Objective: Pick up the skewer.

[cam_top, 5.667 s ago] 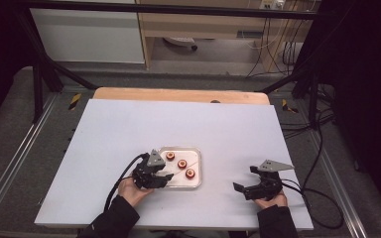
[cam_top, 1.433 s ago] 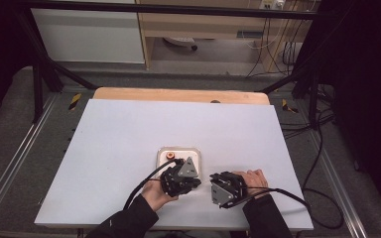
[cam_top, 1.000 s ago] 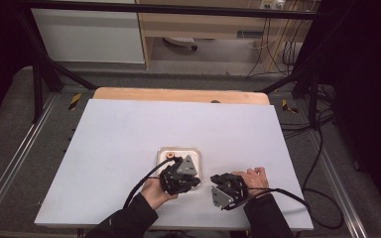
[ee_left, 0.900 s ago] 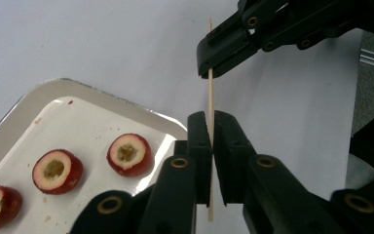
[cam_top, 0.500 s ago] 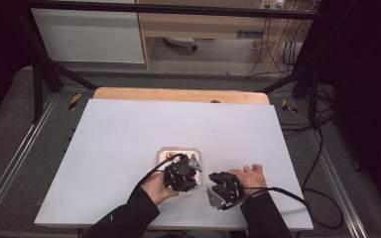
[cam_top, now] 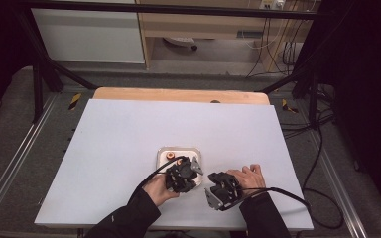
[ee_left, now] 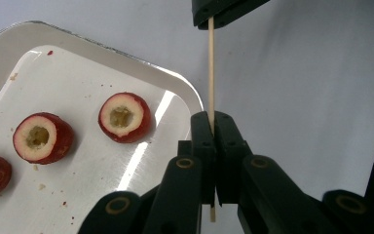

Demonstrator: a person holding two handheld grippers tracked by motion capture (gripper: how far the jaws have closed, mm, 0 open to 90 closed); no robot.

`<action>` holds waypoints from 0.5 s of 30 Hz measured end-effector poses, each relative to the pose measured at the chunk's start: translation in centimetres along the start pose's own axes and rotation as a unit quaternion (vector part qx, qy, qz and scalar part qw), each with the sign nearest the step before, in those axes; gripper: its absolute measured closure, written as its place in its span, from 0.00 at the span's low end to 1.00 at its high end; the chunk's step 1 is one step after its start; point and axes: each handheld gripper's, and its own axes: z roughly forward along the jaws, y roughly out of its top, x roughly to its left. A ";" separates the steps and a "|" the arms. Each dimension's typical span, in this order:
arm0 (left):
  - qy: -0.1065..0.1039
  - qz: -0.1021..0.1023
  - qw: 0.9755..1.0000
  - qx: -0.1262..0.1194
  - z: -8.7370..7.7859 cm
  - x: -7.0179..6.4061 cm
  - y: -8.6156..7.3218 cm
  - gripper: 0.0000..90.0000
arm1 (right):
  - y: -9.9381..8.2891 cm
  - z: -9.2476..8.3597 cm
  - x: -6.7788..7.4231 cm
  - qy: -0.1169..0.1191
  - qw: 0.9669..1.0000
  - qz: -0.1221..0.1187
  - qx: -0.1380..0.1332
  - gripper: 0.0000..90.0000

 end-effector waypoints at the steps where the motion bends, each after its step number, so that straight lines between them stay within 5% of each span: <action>1: 0.002 0.001 1.000 0.000 -0.1 0.0 -0.1 0.99 | 0.0 -0.1 -0.1 -0.002 1.000 0.027 -0.001 0.88; 4: 0.007 0.000 1.000 -0.006 -0.3 0.2 -0.5 0.99 | -0.4 -0.3 -0.5 -0.008 0.997 0.077 -0.006 0.75; 7: 0.012 -0.009 1.000 -0.017 -0.9 0.5 -1.4 0.99 | -1.1 -0.5 -0.9 -0.006 0.987 0.156 -0.030 0.63; 9: 0.017 -0.012 1.000 -0.022 -1.2 0.8 -2.0 0.98 | -1.8 -0.8 -1.3 -0.003 0.977 0.209 -0.043 0.57; 11: 0.018 -0.021 0.999 -0.031 -1.6 1.1 -2.7 0.98 | -2.6 -1.0 -1.6 0.002 0.963 0.266 -0.049 0.50; 15: 0.033 -0.034 0.997 -0.056 -2.3 1.4 -4.2 0.98 | -4.3 -1.3 -2.0 0.021 0.929 0.365 -0.054 0.39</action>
